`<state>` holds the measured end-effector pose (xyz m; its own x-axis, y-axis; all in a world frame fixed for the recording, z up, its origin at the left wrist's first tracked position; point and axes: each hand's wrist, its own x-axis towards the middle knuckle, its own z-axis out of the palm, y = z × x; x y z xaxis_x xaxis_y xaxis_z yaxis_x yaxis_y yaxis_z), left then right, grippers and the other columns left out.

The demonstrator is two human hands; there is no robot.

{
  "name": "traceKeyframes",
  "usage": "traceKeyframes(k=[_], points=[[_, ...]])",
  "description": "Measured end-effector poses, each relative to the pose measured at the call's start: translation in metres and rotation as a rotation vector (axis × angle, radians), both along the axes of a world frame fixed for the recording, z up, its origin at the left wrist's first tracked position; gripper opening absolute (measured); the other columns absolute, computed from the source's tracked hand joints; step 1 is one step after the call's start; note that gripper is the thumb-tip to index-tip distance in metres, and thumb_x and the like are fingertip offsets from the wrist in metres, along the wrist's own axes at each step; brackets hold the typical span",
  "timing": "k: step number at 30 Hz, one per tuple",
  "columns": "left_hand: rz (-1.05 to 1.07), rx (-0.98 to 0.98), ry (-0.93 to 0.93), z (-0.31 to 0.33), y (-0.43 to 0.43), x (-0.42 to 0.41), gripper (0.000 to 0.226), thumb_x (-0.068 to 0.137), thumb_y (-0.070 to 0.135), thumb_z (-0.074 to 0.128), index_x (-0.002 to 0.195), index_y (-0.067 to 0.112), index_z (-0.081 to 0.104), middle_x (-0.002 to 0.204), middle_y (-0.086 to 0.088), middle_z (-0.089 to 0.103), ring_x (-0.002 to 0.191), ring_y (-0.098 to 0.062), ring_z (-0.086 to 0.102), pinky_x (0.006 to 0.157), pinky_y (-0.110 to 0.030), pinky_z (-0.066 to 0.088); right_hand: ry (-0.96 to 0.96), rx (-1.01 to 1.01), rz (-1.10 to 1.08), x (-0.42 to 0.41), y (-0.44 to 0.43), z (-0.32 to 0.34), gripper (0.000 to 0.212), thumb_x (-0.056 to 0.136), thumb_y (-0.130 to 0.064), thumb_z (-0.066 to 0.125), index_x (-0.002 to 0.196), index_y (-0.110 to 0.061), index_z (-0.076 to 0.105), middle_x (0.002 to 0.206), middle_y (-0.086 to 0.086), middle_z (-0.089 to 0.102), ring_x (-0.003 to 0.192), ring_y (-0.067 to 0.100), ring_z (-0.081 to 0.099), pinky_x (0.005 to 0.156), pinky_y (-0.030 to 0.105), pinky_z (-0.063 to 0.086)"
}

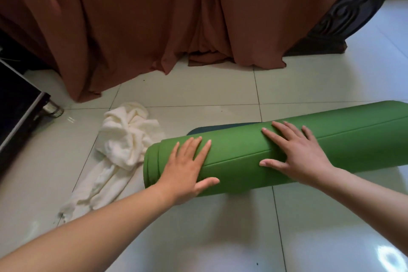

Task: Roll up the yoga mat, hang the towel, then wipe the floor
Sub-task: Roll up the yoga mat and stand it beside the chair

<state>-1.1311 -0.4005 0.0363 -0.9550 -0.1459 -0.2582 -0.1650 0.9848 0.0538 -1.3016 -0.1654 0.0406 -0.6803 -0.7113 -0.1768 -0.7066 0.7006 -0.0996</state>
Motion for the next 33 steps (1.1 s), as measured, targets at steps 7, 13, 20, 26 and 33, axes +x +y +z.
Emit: traceKeyframes(k=[7, 13, 20, 26, 33], points=[[-0.144, -0.029, -0.047, -0.009, 0.006, -0.027, 0.117, 0.062, 0.085, 0.047, 0.143, 0.035, -0.023, 0.157, -0.003, -0.009, 0.145, -0.024, -0.009, 0.115, -0.055, 0.001, -0.034, 0.05, 0.082, 0.008, 0.005, -0.002, 0.1, 0.058, -0.092, 0.007, 0.144, -0.042, -0.011, 0.158, -0.004, -0.006, 0.144, 0.022, -0.009, 0.113, 0.048, -0.009], [-0.139, 0.081, -0.025, 0.001, -0.018, -0.053, 0.117, 0.059, 0.084, 0.053, 0.147, 0.036, -0.009, 0.157, 0.0, 0.006, 0.144, -0.02, 0.009, 0.116, -0.05, 0.014, 0.026, 0.125, 0.14, 0.001, -0.024, 0.0, 0.132, 0.054, -0.081, 0.059, 0.146, -0.024, -0.016, 0.157, -0.001, -0.011, 0.144, 0.025, -0.011, 0.11, 0.059, -0.009], [0.077, 0.105, 0.085, 0.002, -0.032, -0.042, 0.094, 0.072, 0.078, 0.044, 0.147, 0.038, 0.004, 0.157, 0.006, 0.01, 0.144, -0.014, 0.008, 0.117, -0.048, 0.004, -0.01, 0.031, 0.19, -0.028, -0.046, 0.003, 0.129, 0.045, -0.086, 0.058, 0.146, -0.036, -0.004, 0.157, -0.006, 0.005, 0.144, 0.019, 0.003, 0.114, 0.055, -0.001], [0.562, 0.277, 0.302, -0.007, -0.061, -0.007, 0.086, 0.076, 0.059, 0.061, 0.146, 0.034, 0.018, 0.154, -0.006, 0.002, 0.142, -0.026, 0.005, 0.117, -0.042, 0.01, 0.007, -0.227, 0.011, -0.04, -0.059, -0.003, 0.096, 0.057, -0.079, 0.044, 0.143, -0.037, 0.028, 0.154, -0.006, 0.024, 0.143, 0.016, 0.014, 0.116, 0.052, 0.003], [0.94, 0.704, 0.387, -0.022, -0.067, -0.006, 0.113, 0.067, 0.045, 0.078, 0.146, 0.011, 0.003, 0.148, -0.012, 0.024, 0.136, -0.026, 0.028, 0.114, -0.039, 0.025, 0.038, -0.162, -0.008, -0.045, -0.067, -0.011, 0.088, 0.068, -0.082, 0.024, 0.144, -0.038, 0.023, 0.155, -0.004, 0.02, 0.144, 0.019, 0.011, 0.114, 0.051, 0.001]])
